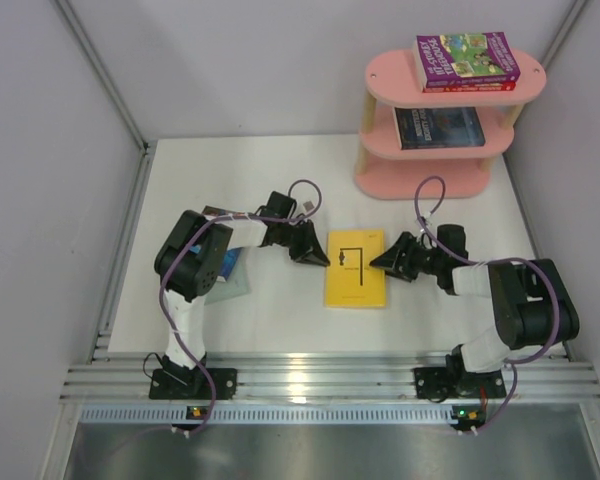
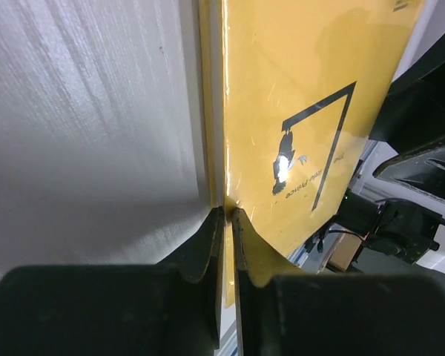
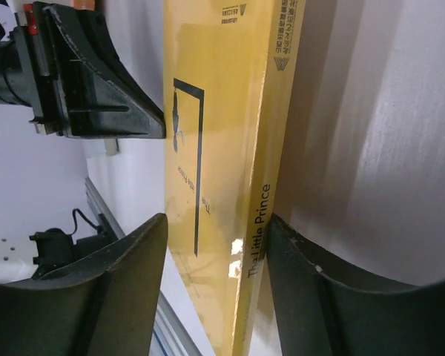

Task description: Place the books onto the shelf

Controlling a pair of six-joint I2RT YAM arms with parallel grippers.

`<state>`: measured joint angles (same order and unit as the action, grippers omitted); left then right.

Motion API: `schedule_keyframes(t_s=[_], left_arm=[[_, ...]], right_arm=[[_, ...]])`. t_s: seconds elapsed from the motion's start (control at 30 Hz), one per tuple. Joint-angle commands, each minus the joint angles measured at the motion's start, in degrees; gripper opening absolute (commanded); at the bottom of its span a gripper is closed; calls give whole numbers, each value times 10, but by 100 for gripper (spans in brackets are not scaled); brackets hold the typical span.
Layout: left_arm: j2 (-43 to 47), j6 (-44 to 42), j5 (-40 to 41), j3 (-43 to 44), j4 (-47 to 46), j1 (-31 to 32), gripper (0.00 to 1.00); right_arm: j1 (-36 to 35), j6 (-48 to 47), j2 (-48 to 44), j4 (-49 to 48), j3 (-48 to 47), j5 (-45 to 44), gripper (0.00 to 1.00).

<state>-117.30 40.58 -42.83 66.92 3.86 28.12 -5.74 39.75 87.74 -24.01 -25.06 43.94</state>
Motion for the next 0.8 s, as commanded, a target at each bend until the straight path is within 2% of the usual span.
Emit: schedule_keyframes(t_s=[0.0, 0.2, 0.33, 0.57, 0.67, 0.7, 0.73, 0.77], left_arm=[[-10, 2, -37, 2, -13, 21, 9], [-5, -1, -39, 6, -5, 21, 9], [-10, -9, -31, 15, 15, 20, 9], [-18, -30, -16, 61, 62, 19, 9], [-16, -33, -9, 75, 75, 19, 16], [-14, -32, 0, 79, 86, 18, 20], [-11, -32, 5, 84, 90, 18, 31], [-7, -33, 10, 86, 95, 17, 37]], right_arm=[[-16, 46, -6, -114, -2, 91, 52], [-16, 39, -7, -102, 2, 87, 38], [-16, 20, -18, -61, 4, 81, 29], [-16, -22, -56, 28, 1, 63, 25], [-16, -24, -64, 44, -3, 58, 4], [-14, -13, -67, 44, -3, 55, 0], [-11, -4, -70, 36, -4, 47, 0], [-9, 8, -73, 27, -3, 44, 0]])
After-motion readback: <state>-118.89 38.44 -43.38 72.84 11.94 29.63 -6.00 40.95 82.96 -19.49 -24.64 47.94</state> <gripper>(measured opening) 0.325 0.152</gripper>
